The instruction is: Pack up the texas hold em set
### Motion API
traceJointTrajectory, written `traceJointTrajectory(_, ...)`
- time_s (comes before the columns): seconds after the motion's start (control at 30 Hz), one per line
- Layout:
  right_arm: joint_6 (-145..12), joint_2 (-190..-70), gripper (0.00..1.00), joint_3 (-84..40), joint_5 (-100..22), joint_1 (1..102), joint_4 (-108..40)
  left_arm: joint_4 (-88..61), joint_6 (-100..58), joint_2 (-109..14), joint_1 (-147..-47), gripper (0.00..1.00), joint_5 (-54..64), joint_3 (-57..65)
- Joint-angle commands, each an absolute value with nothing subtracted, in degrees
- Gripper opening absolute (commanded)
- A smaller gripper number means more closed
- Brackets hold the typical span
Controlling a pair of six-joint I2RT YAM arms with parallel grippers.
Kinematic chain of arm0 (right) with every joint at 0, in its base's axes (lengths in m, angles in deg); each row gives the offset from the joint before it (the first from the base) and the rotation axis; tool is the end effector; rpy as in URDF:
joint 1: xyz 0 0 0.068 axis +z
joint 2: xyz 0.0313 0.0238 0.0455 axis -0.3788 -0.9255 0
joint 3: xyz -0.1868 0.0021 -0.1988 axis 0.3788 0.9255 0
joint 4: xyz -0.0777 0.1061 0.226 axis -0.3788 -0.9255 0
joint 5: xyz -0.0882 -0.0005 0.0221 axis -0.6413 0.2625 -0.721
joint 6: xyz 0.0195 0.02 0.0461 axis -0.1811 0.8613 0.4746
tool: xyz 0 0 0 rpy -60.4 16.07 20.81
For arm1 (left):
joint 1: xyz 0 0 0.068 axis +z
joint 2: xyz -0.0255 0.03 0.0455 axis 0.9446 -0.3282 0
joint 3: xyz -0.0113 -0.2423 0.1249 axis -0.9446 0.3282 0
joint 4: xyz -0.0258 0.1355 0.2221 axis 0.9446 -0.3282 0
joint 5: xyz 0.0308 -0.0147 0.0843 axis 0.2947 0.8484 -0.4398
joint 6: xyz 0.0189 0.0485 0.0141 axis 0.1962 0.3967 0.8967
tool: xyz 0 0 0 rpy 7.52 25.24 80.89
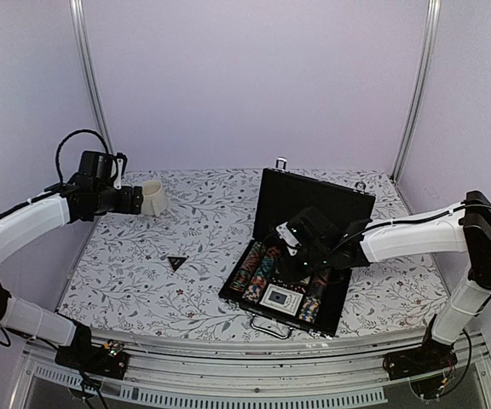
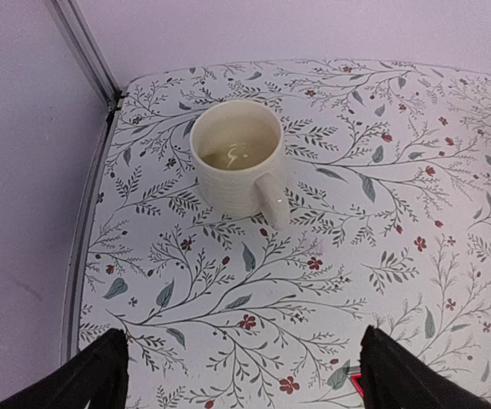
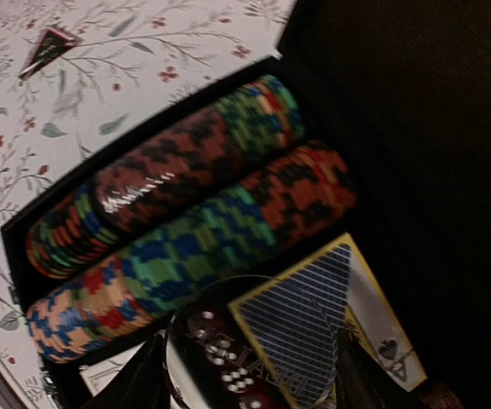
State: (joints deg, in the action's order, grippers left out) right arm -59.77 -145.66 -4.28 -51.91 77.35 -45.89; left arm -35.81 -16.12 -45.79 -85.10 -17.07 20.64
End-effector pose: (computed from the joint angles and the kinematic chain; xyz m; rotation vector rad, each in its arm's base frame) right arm 0.2021 0.2840 0.1838 -0.8502 2.3542 0.4051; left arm 0.2772 -0.0616 0.2792 0.0092 2.2176 0.0675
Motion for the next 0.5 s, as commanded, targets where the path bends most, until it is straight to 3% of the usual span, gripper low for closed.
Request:
traceJointTrajectory(0.0,-57.52,-143.43,0.42,-0.55,-52.09,73.76,-44.01,-36.34,-15.34,-46.19,-86.0,0.94,-18.07,20.64)
traceJointTrajectory(0.47,-57.38,-148.06,0.41,-0.78,-51.9,71.97,-42.94,-36.52,-15.1,-46.21,-86.75,0.94,-19.32,20.64)
